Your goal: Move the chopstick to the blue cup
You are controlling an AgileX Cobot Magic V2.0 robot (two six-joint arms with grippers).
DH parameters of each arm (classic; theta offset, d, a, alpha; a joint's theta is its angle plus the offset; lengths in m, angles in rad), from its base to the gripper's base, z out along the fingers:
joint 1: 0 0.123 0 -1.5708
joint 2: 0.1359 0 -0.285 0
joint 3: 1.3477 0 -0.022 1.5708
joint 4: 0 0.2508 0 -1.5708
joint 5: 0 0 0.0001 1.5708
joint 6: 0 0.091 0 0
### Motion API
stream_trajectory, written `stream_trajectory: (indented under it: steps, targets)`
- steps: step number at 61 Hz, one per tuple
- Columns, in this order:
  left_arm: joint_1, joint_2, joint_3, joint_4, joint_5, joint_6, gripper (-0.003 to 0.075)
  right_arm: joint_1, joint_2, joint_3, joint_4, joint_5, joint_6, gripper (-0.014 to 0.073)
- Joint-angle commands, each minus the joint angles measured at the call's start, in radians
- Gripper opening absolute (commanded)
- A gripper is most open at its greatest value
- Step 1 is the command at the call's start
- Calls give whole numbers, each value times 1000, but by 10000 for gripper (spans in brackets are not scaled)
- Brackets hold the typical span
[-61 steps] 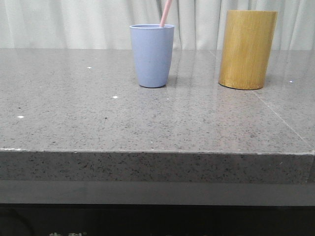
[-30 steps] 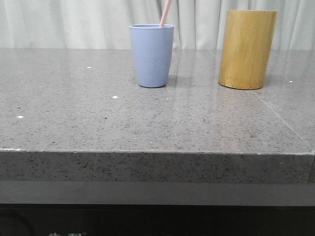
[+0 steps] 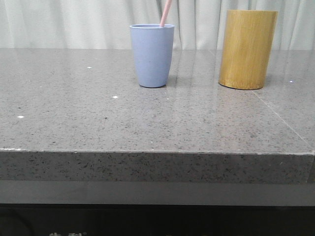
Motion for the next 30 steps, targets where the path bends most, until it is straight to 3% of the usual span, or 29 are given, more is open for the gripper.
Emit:
stream_trajectory:
  steps: [1,30]
  targets:
    - [1,-24,8,-1,-87,-6,-19,-6,1,-23,-3,-62,-2,-67]
    - [1,-24,8,-1,-87,-6,-19,-6,-6,-14,-3,-69,-2,-67]
